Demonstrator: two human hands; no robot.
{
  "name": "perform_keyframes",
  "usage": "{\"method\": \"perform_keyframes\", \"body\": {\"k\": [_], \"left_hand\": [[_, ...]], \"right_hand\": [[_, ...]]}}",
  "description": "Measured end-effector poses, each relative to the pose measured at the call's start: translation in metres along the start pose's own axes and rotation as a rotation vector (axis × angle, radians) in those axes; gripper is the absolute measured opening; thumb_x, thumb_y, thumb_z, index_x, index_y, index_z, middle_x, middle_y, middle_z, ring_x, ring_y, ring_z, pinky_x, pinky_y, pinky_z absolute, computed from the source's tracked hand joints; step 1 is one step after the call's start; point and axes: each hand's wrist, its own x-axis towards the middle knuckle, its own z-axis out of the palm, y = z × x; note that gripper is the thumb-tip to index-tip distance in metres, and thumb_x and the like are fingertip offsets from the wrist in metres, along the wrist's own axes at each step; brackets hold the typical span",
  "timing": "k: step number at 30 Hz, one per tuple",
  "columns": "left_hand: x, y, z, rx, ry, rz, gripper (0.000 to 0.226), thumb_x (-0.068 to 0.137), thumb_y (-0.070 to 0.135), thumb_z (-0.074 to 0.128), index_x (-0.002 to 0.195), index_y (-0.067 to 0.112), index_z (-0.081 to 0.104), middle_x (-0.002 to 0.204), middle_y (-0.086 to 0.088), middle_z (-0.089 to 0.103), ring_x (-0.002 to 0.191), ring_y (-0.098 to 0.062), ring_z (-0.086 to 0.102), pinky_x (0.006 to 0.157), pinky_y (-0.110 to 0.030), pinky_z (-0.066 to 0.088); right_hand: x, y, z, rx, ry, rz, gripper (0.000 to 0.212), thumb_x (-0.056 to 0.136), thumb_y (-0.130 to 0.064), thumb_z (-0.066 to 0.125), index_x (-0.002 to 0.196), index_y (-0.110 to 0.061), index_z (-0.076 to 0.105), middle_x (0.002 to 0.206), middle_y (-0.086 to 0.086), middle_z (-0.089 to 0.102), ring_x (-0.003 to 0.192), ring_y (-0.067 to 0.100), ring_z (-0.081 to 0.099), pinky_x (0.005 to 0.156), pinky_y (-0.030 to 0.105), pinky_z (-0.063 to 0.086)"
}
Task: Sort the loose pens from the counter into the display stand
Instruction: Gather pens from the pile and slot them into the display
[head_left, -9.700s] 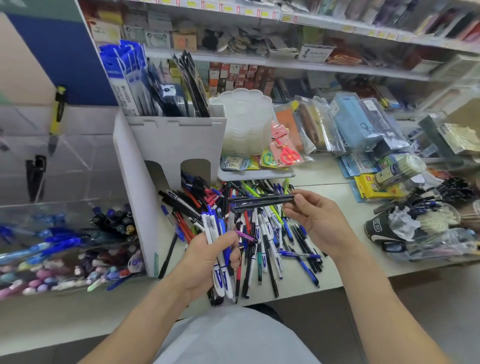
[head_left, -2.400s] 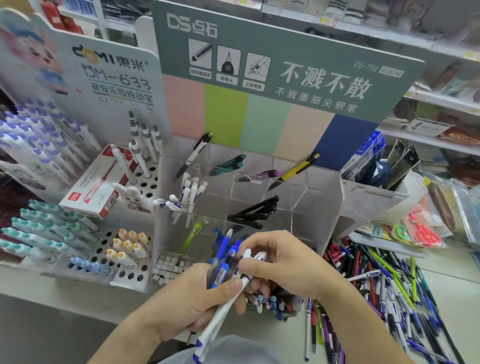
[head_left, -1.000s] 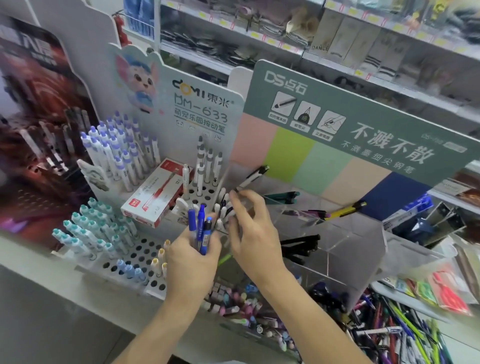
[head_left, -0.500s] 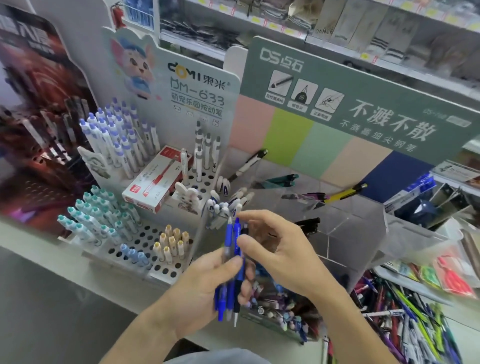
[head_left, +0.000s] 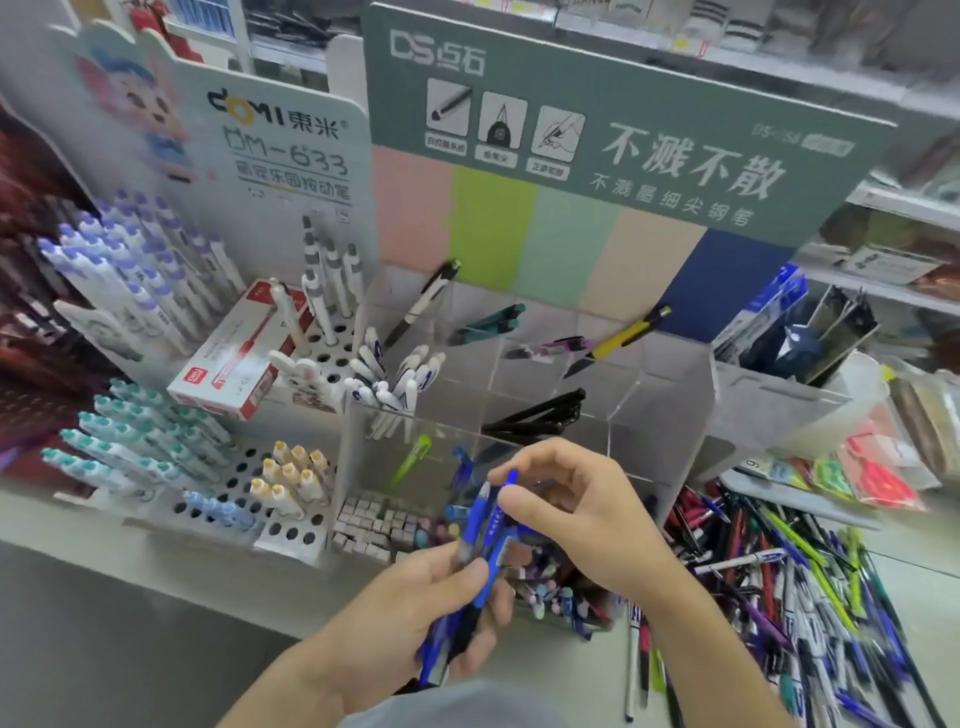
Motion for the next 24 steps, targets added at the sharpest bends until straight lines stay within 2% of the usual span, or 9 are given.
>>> {"method": "perform_keyframes", "body": {"k": [3,6,8,13,16,18,21,22,24], "left_hand": [[0.002,-0.007,-0.001,-0.057,0.081,-0.004,0.057,0.089,0.033,0.061,0.129,-0.007,0.055,0.084,-0.012,0.057,0.055,-0.020,0.044,0.050,-0.026,0.036],[0.004,-0.011,0.001,-0.210,0.127,0.036,0.050,0.088,0.033,0.058,0.125,0.000,0.064,0.079,-0.009,0.050,0.053,-0.018,0.037,0.046,-0.026,0.032],[0.006,-0.011,0.005,-0.356,0.171,0.074,0.051,0.087,0.036,0.057,0.120,-0.002,0.064,0.076,-0.008,0.046,0.052,-0.018,0.036,0.043,-0.027,0.033],[0.014,-0.008,0.017,-0.558,0.328,0.211,0.029,0.081,0.036,0.060,0.087,0.011,0.048,0.072,-0.006,0.039,0.059,-0.020,0.039,0.053,-0.032,0.039],[0.020,-0.009,0.021,-0.529,0.465,0.294,0.026,0.088,0.029,0.067,0.092,0.012,0.048,0.073,-0.004,0.042,0.063,-0.017,0.042,0.063,-0.032,0.036],[0.022,-0.009,0.020,-0.524,0.529,0.327,0.020,0.090,0.028,0.061,0.098,0.011,0.055,0.077,-0.005,0.049,0.068,-0.017,0.051,0.067,-0.032,0.042],[0.022,-0.010,0.016,-0.512,0.588,0.332,0.031,0.086,0.031,0.058,0.098,0.006,0.071,0.093,-0.019,0.061,0.086,-0.033,0.060,0.078,-0.045,0.051],[0.021,-0.009,0.015,-0.507,0.614,0.338,0.031,0.085,0.031,0.058,0.095,0.006,0.075,0.086,-0.019,0.058,0.081,-0.033,0.059,0.075,-0.045,0.054],[0.018,-0.009,0.017,-0.499,0.662,0.376,0.028,0.084,0.029,0.059,0.085,0.009,0.078,0.063,-0.008,0.044,0.057,-0.016,0.048,0.060,-0.032,0.056]], "right_hand": [[-0.003,-0.006,-0.012,0.097,0.101,-0.032,0.011,0.087,-0.012,0.079,0.089,-0.013,0.068,0.092,0.005,0.077,0.080,0.021,0.072,0.075,0.038,0.059],[-0.014,-0.018,-0.020,0.301,0.290,-0.091,0.024,0.082,-0.009,0.074,0.086,0.003,0.054,0.078,0.015,0.072,0.061,0.027,0.068,0.063,0.032,0.058],[-0.023,-0.023,-0.018,0.387,0.373,-0.100,0.025,0.078,-0.007,0.072,0.080,0.004,0.050,0.080,0.017,0.071,0.062,0.033,0.071,0.062,0.032,0.059],[-0.036,0.000,0.014,0.460,0.326,0.024,0.031,0.079,0.021,0.070,0.068,0.001,0.048,0.083,0.017,0.070,0.074,0.040,0.075,0.066,0.035,0.062],[-0.040,0.011,0.032,0.476,0.271,0.070,0.029,0.077,0.022,0.074,0.072,0.002,0.052,0.082,0.019,0.072,0.076,0.036,0.075,0.066,0.032,0.061],[-0.040,0.012,0.036,0.467,0.279,0.103,0.026,0.076,0.021,0.075,0.073,0.003,0.056,0.081,0.017,0.075,0.071,0.028,0.075,0.064,0.026,0.058],[-0.038,0.013,0.035,0.419,0.349,0.101,0.021,0.077,0.017,0.076,0.074,0.003,0.060,0.082,0.012,0.078,0.072,0.020,0.076,0.065,0.023,0.056],[-0.037,0.014,0.034,0.405,0.359,0.099,0.020,0.078,0.015,0.076,0.075,0.003,0.060,0.082,0.011,0.078,0.074,0.019,0.076,0.067,0.022,0.056],[-0.036,0.015,0.035,0.371,0.346,0.107,0.019,0.080,0.012,0.076,0.077,0.002,0.061,0.085,0.008,0.079,0.079,0.018,0.077,0.070,0.022,0.056]]}}
